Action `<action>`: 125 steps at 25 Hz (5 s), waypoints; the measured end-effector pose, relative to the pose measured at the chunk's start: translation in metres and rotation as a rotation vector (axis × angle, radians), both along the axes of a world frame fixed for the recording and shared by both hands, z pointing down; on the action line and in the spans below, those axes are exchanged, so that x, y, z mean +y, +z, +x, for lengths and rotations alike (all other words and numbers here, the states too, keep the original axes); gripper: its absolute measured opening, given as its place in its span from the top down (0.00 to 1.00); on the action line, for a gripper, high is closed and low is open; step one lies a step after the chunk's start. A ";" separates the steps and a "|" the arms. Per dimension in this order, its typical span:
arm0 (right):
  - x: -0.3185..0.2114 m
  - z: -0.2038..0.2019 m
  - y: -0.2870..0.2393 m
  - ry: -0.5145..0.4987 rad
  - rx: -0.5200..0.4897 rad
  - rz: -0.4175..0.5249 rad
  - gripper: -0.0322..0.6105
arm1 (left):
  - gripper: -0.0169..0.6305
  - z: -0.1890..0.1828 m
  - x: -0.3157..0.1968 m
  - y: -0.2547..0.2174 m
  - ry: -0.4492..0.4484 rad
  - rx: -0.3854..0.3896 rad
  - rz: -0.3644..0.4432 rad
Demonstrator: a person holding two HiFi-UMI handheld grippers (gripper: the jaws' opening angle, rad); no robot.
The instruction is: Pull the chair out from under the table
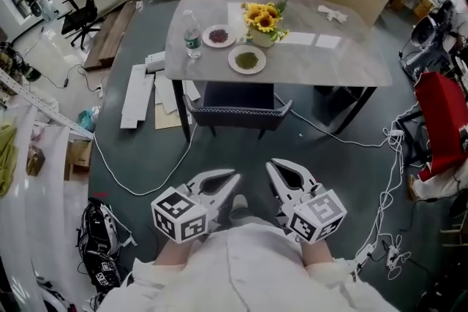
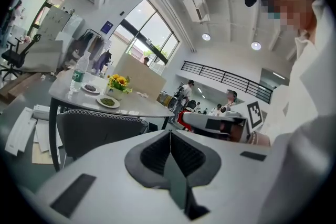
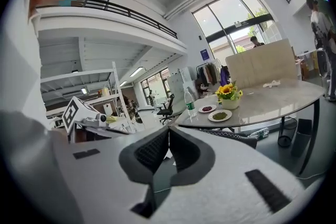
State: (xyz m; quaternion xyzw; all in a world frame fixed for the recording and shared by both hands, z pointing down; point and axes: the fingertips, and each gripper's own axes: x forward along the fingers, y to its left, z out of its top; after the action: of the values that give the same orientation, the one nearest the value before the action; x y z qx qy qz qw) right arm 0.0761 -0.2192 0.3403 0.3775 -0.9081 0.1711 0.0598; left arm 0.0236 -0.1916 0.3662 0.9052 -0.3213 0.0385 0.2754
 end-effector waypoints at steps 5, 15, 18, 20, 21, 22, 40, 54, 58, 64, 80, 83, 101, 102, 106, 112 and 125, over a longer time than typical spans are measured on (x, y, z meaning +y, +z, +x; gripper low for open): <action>-0.037 -0.004 0.002 -0.054 0.018 0.017 0.95 | 0.95 -0.001 -0.040 0.005 -0.051 0.017 -0.008; -0.068 -0.009 0.012 -0.080 0.024 -0.003 0.95 | 0.95 -0.009 -0.071 0.007 -0.079 0.014 -0.004; -0.073 -0.014 0.015 -0.079 0.025 -0.017 0.95 | 0.95 -0.015 -0.075 0.008 -0.081 0.014 -0.017; -0.076 -0.017 0.014 -0.070 0.023 -0.022 0.95 | 0.95 -0.019 -0.076 0.008 -0.073 0.014 -0.023; -0.078 -0.019 0.014 -0.064 0.022 -0.022 0.95 | 0.95 -0.021 -0.078 0.008 -0.065 0.016 -0.026; -0.082 -0.021 0.013 -0.057 0.023 -0.021 0.95 | 0.95 -0.023 -0.081 0.007 -0.055 0.018 -0.028; -0.139 -0.029 0.016 0.007 0.127 -0.001 0.95 | 0.95 -0.047 -0.155 0.012 0.094 -0.238 0.102; -0.173 -0.037 0.044 -0.037 0.342 0.028 0.94 | 0.95 -0.062 -0.189 0.052 0.172 -0.482 0.175; -0.175 -0.036 0.052 -0.043 0.381 0.002 0.94 | 0.95 -0.060 -0.195 0.060 0.203 -0.518 0.162; -0.183 -0.042 0.060 -0.075 0.408 0.003 0.94 | 0.95 -0.058 -0.206 0.071 0.235 -0.561 0.166; -0.185 -0.049 0.105 -0.265 0.685 0.027 0.68 | 0.64 -0.052 -0.208 0.110 0.370 -0.731 0.152; -0.185 -0.051 0.114 -0.302 0.745 0.053 0.64 | 0.60 -0.054 -0.209 0.118 0.394 -0.787 0.168; -0.191 -0.058 0.165 -0.511 1.009 0.066 0.56 | 0.56 -0.049 -0.216 0.153 0.581 -0.957 0.201; -0.191 -0.058 0.167 -0.519 1.014 0.067 0.56 | 0.56 -0.048 -0.215 0.155 0.593 -0.963 0.198; -0.193 -0.058 0.176 -0.537 1.040 0.066 0.55 | 0.56 -0.046 -0.214 0.162 0.619 -0.996 0.207; -0.194 -0.055 0.192 -0.591 1.132 0.075 0.55 | 0.56 -0.050 -0.220 0.169 0.611 -1.046 0.231; -0.199 -0.056 0.205 -0.608 1.138 0.058 0.62 | 0.64 -0.052 -0.223 0.182 0.633 -1.016 0.167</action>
State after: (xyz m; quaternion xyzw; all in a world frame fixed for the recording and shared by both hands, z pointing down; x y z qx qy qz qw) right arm 0.0197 -0.4186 0.5454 0.1363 -0.8051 -0.1049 0.5676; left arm -0.0282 -0.4147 0.5483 0.8437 -0.1295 0.5209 -0.0094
